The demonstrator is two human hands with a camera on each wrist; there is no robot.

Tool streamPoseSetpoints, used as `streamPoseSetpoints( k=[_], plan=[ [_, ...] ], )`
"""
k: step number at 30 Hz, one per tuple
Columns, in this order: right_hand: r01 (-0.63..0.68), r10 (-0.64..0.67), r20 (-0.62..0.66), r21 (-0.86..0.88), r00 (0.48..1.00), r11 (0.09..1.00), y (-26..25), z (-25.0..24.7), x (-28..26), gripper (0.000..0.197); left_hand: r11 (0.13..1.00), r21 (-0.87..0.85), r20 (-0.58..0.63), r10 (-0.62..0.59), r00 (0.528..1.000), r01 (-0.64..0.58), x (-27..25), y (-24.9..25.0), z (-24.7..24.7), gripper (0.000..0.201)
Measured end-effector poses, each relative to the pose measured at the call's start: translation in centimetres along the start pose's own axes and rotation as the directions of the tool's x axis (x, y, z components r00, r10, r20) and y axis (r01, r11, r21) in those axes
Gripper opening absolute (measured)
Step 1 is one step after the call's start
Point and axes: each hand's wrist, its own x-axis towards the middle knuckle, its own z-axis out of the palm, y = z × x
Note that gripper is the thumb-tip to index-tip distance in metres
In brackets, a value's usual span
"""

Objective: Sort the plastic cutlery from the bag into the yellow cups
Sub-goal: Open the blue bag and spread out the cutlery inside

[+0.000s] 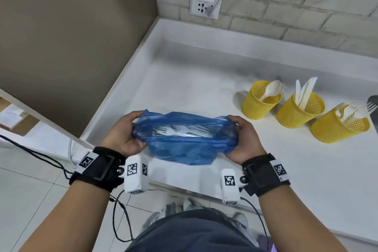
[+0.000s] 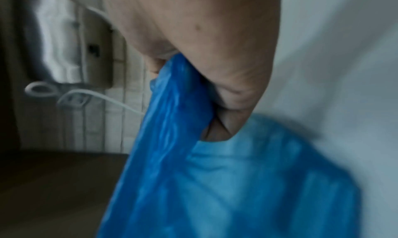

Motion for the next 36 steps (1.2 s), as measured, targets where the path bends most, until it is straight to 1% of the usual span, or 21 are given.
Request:
streamPoseSetpoints(
  k=[2,4,5,7,9,11,12,13,16,18,20,22,23,24,26,28,29,31,33,35,36],
  plan=[
    [0.063,-0.060,0.029,-0.097,0.998,0.993,0.1,-0.3,-0.1,0.041,0.977,0.203,0.001,0.065,0.998,-0.064,-0.4,-0.5,0.0,0.039],
    [0.175,-0.207,-0.043,-0.387,0.977,0.905,0.2,-0.4,-0.3,0.052,0.858,0.487,-0.040,0.211,0.977,-0.165,-0.9,-0.8,0.1,0.065],
    [0.209,-0.314,-0.082,-0.586,0.946,0.783,0.3,-0.4,-0.5,0.056,0.734,0.647,-0.065,0.323,0.944,-0.207,-1.2,-1.0,0.1,0.078],
    [0.206,-0.551,-0.054,-0.894,0.833,0.399,0.6,-0.4,-0.8,0.058,0.413,0.877,-0.007,0.519,0.855,-0.244,-1.7,-1.4,0.0,0.081],
    [0.189,-0.690,0.120,-0.982,0.713,0.024,1.1,-0.4,-1.3,0.056,0.117,0.971,0.090,0.637,0.766,-0.211,-1.5,-1.7,-0.2,0.058],
    [0.160,-0.740,0.281,-0.959,0.611,-0.233,1.6,-0.4,-1.5,0.047,-0.045,0.982,0.164,0.695,0.700,-0.186,-1.3,-1.8,-0.1,0.037],
    [0.132,-0.743,0.310,-0.948,0.594,-0.289,1.8,-0.2,-1.5,0.042,-0.071,0.978,0.187,0.707,0.682,-0.195,-1.1,-1.9,-0.1,0.032],
    [0.110,-0.732,0.306,-0.946,0.609,-0.304,1.8,0.0,-1.6,0.039,-0.066,0.975,0.195,0.706,0.681,-0.212,-1.0,-2.0,0.0,0.029],
    [0.087,-0.655,0.280,-0.946,0.702,-0.312,1.9,0.2,-1.1,0.029,-0.016,0.983,0.145,0.663,0.734,-0.180,-0.8,-2.1,0.1,0.025],
    [0.137,-0.645,0.324,-0.936,0.692,-0.324,2.0,0.1,-0.6,0.019,-0.072,0.984,0.170,0.668,0.724,-0.164,-0.6,-2.3,0.1,0.017],
    [0.221,-0.664,0.353,-0.935,0.659,-0.278,1.7,0.0,-0.4,0.013,-0.111,0.974,0.216,0.719,0.661,-0.198,-0.5,-2.3,0.1,0.019],
    [0.307,-0.688,0.322,-0.940,0.651,-0.149,1.2,0.0,-0.4,0.014,-0.060,0.959,0.225,0.761,0.609,-0.279,-0.8,-1.9,0.2,0.025],
    [0.350,-0.690,0.278,-0.936,0.669,-0.038,1.1,0.0,-0.3,0.016,-0.021,0.949,0.213,0.776,0.593,-0.314,-1.1,-1.7,0.5,0.027],
    [0.397,-0.678,0.210,-0.908,0.704,0.132,1.0,0.1,-0.1,0.018,0.048,0.935,0.184,0.781,0.597,-0.351,-1.3,-1.5,0.7,0.031],
    [0.449,-0.588,0.048,-0.697,0.807,0.559,1.0,0.7,-0.1,0.022,0.314,0.830,0.083,0.747,0.659,-0.461,-1.6,-1.3,1.4,0.040],
    [0.400,-0.431,-0.013,-0.350,0.902,0.847,1.0,1.6,-0.5,0.026,0.651,0.584,-0.034,0.616,0.787,-0.485,-1.8,-1.1,2.1,0.038],
    [0.350,-0.357,-0.002,-0.193,0.934,0.917,0.8,2.0,-0.6,0.026,0.796,0.424,-0.045,0.495,0.868,-0.432,-1.9,-1.0,2.4,0.034],
    [0.235,-0.235,0.015,0.007,0.972,0.972,0.9,2.4,-0.9,0.027,0.940,0.223,-0.004,0.267,0.964,-0.260,-2.4,-0.9,3.0,0.036],
    [0.182,-0.176,-0.094,0.052,0.980,0.982,1.2,2.5,-0.5,0.025,0.956,0.230,0.031,0.180,0.983,-0.183,-2.5,-1.1,2.9,0.050],
    [0.188,-0.194,-0.191,-0.052,0.962,0.981,1.3,2.3,0.1,0.029,0.968,0.212,0.045,0.127,0.991,-0.134,-2.6,-1.4,2.7,0.038],
    [0.220,-0.258,-0.208,-0.188,0.944,0.957,1.2,2.1,0.3,0.030,0.971,0.201,0.036,0.125,0.992,-0.129,-2.6,-1.5,2.5,0.031]
  ],
)
